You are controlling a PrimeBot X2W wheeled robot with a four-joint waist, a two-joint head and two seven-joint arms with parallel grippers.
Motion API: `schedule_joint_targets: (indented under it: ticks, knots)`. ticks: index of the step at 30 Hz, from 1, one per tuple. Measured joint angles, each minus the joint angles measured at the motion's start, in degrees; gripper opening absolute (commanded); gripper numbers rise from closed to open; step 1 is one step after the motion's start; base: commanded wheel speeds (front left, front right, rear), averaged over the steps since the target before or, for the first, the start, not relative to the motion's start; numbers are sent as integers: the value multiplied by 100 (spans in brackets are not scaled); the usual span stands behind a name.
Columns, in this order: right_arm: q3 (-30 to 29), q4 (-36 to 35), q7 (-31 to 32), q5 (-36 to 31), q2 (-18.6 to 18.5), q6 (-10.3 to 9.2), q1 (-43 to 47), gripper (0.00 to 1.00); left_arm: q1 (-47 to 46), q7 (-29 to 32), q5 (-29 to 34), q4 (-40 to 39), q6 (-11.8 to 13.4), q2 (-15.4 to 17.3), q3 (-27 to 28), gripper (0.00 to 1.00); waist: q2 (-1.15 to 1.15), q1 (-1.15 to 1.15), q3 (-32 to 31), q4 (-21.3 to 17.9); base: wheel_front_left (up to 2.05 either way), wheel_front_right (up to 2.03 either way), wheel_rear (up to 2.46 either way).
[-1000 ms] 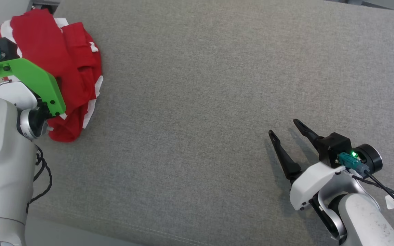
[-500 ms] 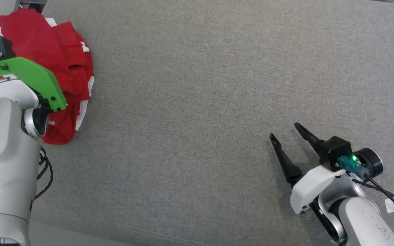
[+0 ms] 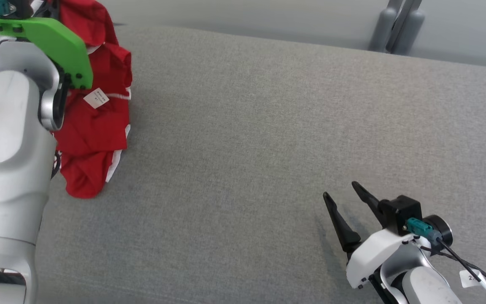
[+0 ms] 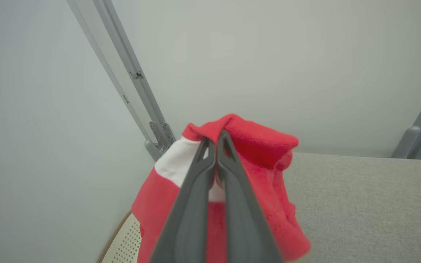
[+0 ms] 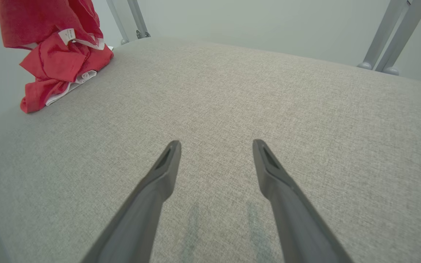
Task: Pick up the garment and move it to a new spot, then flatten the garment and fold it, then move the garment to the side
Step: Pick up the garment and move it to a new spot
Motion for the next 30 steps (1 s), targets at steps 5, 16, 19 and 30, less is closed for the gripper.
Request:
schedule_joint_targets:
  ticks: [5, 16, 19, 30]
  knots:
    - [-58, 148, -142, 27, 119, 0, 146, 100, -222, -371, 136, -445, -336, -168, -290, 0, 0, 0, -384, -239, 0, 0, 0]
    - [-299, 141, -208, -11, 205, 0, 291, 100, -297, -1116, -190, -1507, -899, -836, -756, 0, 0, 0, -726, -1349, 0, 0, 0]
    - [-380, 107, -216, -20, 220, 0, 303, 100, -278, -1345, -438, -1777, -978, -998, -922, 0, 0, 0, -712, -1633, 0, 0, 0]
    - [-183, 138, -370, -5, 328, 0, 74, 100, -268, -1727, -900, -1711, -1012, -1131, -2274, 0, 0, 0, -397, -2510, 0, 0, 0]
